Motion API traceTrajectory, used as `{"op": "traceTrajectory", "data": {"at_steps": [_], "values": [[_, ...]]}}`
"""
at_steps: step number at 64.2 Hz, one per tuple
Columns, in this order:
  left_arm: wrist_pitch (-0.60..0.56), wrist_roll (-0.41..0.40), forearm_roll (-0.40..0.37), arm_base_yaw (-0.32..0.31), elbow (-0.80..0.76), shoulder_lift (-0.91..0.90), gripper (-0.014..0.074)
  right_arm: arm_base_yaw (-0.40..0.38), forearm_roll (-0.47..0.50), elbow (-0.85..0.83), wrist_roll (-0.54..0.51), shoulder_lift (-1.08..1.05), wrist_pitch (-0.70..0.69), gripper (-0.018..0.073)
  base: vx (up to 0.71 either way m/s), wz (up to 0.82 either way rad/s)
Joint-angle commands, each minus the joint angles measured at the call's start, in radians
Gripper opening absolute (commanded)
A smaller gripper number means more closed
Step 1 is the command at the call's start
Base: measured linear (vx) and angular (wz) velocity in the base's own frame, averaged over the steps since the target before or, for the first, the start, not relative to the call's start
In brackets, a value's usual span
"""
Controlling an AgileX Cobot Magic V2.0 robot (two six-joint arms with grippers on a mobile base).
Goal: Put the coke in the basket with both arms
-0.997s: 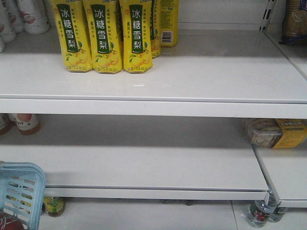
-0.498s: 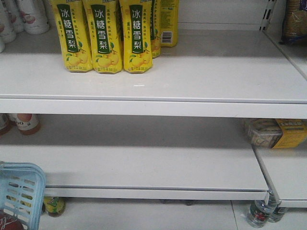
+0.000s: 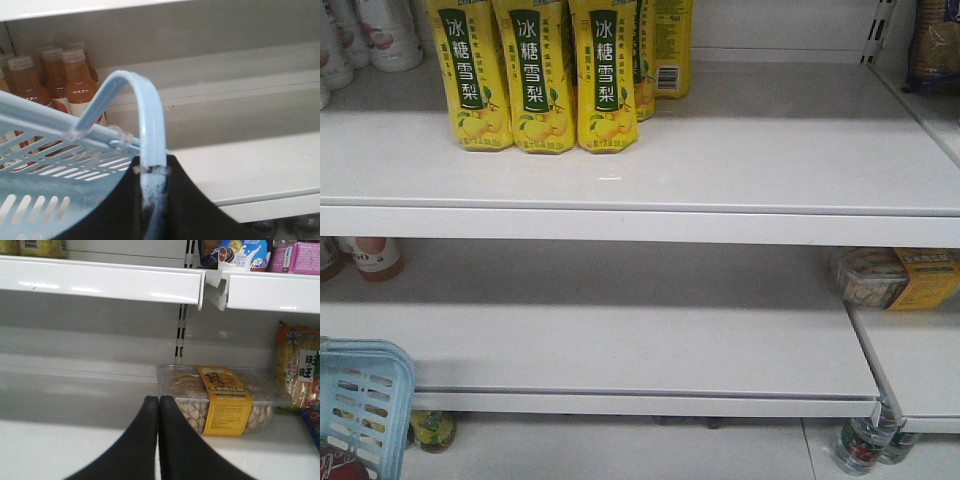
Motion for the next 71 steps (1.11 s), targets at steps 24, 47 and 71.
{"op": "traceTrajectory", "data": {"at_steps": [24,47,71], "values": [[-0.161,0.018,0.019,0.000,-0.007,-0.022,-0.0006,-0.001,0.013,0.012,0.005,-0.018,-0.061,-0.0009,0.00,0.00],[-0.161,0.018,0.019,0.000,-0.007,-0.022,-0.0006,-0.001,0.013,0.011,0.004,-0.018,-0.061,-0.0009,0.00,0.00],[-0.161,0.018,0.019,0.000,-0.007,-0.022,-0.0006,-0.001,0.013,0.011,0.004,-0.018,-0.061,-0.0009,0.00,0.00]]}}
